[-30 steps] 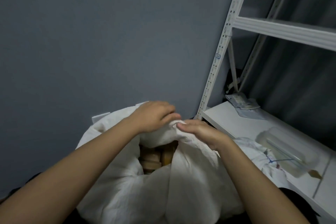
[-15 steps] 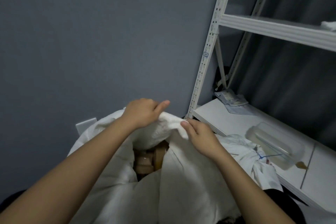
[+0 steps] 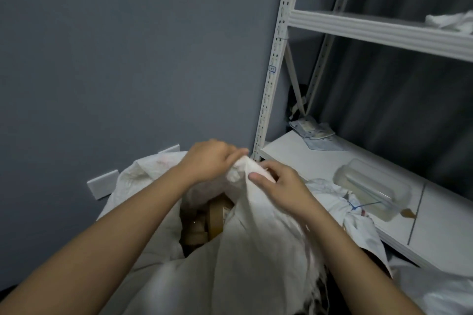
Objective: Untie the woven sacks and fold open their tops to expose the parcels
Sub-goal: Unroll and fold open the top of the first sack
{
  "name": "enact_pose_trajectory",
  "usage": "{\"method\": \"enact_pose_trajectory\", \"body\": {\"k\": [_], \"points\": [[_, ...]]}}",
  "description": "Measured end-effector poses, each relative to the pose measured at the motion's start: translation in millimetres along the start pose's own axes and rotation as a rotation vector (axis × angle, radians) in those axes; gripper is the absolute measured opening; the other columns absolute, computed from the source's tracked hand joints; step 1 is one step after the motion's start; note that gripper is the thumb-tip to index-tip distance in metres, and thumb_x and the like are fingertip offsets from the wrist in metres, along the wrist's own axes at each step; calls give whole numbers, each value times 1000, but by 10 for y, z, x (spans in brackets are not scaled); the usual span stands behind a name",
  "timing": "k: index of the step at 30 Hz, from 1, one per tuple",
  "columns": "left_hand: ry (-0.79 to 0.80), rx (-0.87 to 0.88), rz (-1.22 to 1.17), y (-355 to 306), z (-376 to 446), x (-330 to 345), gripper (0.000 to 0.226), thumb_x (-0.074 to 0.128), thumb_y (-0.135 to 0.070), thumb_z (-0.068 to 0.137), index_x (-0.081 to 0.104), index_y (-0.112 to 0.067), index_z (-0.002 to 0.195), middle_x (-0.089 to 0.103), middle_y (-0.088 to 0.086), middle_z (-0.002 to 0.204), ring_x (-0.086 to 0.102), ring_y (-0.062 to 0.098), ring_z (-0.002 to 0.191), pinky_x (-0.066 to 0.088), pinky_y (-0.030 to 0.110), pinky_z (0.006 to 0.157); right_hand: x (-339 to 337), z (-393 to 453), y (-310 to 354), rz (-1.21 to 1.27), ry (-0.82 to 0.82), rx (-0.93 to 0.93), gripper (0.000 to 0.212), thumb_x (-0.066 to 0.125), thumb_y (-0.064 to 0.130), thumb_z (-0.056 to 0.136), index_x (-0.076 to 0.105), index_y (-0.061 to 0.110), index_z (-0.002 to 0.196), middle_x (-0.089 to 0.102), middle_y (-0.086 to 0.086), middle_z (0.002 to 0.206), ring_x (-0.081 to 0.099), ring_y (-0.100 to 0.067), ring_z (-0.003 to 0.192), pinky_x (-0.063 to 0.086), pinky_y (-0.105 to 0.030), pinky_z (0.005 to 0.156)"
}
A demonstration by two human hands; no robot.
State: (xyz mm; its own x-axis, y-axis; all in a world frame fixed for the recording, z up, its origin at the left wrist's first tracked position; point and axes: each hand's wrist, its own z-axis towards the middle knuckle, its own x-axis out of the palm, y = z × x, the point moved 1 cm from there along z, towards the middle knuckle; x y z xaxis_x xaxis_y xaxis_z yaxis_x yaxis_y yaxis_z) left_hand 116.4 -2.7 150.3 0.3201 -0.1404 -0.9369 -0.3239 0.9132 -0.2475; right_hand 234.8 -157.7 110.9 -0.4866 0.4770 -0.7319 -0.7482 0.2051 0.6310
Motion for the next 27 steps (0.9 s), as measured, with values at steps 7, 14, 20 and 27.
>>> {"method": "enact_pose_trajectory", "body": {"k": [7,14,20,27], "points": [[99,200,-139,-213,5,46,37,34,-50,97,51,-23,78,54,-10,72,53,12,74,39,32,67,-132,-43,117,541,129,135,28,54,38,94,67,18,109,69,8,99,62,-4,93,43,-8,79],[71,124,-116,-143,215,-66,42,30,-55,95,50,-23,77,54,-5,77,54,16,80,40,34,69,-118,-59,126,520,-27,174,23,48,23,100,65,8,98,66,-6,80,60,-18,75,46,-34,71],[-75,109,-61,-19,336,-92,37,39,-41,99,52,-15,76,50,-6,72,50,19,77,41,37,73,-197,-61,132,82,-117,118,20,53,26,96,57,23,77,53,12,67,48,-4,63,36,-24,62],[-11,215,-123,-26,401,-12,26,35,-42,96,46,-23,82,44,-11,75,44,16,82,39,40,87,-317,-87,332,837,1,380,27,50,23,99,62,12,77,53,3,61,45,-10,56,36,-19,53]]}}
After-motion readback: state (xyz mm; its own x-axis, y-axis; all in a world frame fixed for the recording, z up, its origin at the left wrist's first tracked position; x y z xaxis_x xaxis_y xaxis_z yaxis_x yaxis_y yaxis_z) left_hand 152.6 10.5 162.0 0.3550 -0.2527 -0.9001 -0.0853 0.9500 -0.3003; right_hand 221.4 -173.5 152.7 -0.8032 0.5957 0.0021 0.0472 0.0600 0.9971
